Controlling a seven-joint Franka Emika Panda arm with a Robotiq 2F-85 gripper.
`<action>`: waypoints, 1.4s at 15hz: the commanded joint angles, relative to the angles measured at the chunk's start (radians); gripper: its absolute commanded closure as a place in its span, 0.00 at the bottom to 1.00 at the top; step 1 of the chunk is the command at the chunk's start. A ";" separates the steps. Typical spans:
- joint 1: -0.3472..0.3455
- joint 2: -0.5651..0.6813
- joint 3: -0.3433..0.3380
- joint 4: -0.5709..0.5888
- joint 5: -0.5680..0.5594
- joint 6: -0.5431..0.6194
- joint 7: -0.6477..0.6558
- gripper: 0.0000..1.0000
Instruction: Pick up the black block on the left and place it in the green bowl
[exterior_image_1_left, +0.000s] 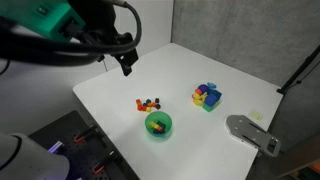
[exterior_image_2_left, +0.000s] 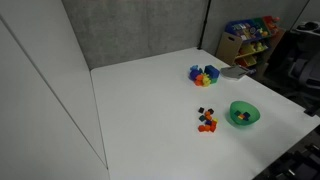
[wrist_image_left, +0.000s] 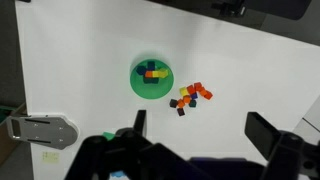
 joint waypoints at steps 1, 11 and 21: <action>-0.003 0.002 0.003 0.003 0.003 -0.002 -0.002 0.00; 0.034 0.073 0.053 0.008 0.031 0.033 0.043 0.00; 0.104 0.304 0.193 -0.004 0.118 0.221 0.145 0.00</action>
